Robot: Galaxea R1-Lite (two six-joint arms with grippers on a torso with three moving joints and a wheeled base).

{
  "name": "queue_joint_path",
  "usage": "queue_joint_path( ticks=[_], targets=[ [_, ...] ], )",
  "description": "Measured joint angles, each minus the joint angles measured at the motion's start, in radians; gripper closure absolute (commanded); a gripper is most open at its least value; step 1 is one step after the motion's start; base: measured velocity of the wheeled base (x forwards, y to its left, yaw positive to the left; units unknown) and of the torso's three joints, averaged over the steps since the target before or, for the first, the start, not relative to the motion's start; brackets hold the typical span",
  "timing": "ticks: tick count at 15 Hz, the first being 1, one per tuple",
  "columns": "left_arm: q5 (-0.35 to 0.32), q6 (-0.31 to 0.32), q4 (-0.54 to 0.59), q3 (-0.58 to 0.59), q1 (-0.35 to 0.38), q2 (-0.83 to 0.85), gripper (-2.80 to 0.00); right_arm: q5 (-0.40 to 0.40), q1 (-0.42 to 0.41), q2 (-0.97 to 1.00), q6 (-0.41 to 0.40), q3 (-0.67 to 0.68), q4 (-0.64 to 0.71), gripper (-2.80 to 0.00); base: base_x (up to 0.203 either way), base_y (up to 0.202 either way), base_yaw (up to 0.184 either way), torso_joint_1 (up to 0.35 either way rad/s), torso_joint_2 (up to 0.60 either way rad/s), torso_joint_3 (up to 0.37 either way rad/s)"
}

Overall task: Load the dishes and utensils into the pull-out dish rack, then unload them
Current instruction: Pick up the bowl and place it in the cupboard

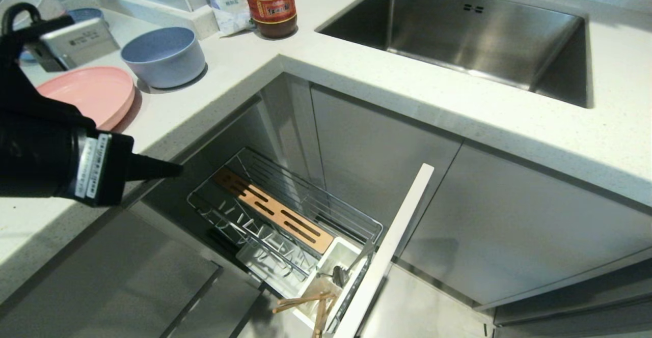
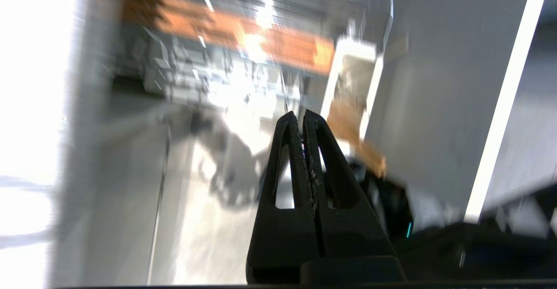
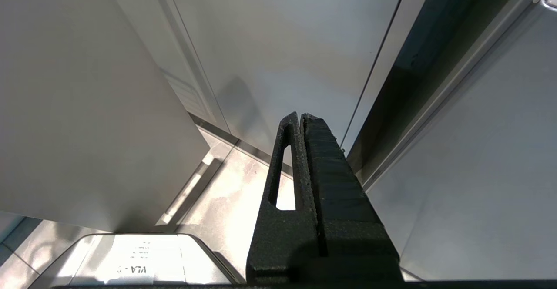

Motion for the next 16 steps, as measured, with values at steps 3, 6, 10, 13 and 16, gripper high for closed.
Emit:
queue_joint_path(
  ticks=[3, 6, 10, 13, 16],
  targets=[
    [-0.061, 0.0, -0.077, -0.032, 0.114, -0.024, 0.0, 0.0, 0.0, 0.0, 0.0, 0.0, 0.0, 0.0, 0.0, 0.0, 0.0, 0.0, 0.0, 0.0],
    [-0.073, 0.002, -0.084, -0.091, 0.189, -0.048, 0.0, 0.0, 0.0, 0.0, 0.0, 0.0, 0.0, 0.0, 0.0, 0.0, 0.0, 0.0, 0.0, 0.0],
    [-0.071, 0.112, -0.087, -0.24, 0.25, -0.012, 0.0, 0.0, 0.0, 0.0, 0.0, 0.0, 0.0, 0.0, 0.0, 0.0, 0.0, 0.0, 0.0, 0.0],
    [-0.071, 0.145, -0.088, -0.323, 0.322, 0.06, 0.0, 0.0, 0.0, 0.0, 0.0, 0.0, 0.0, 0.0, 0.0, 0.0, 0.0, 0.0, 0.0, 0.0],
    [-0.074, 0.146, -0.091, -0.342, 0.365, 0.126, 0.0, 0.0, 0.0, 0.0, 0.0, 0.0, 0.0, 0.0, 0.0, 0.0, 0.0, 0.0, 0.0, 0.0]
  ],
)
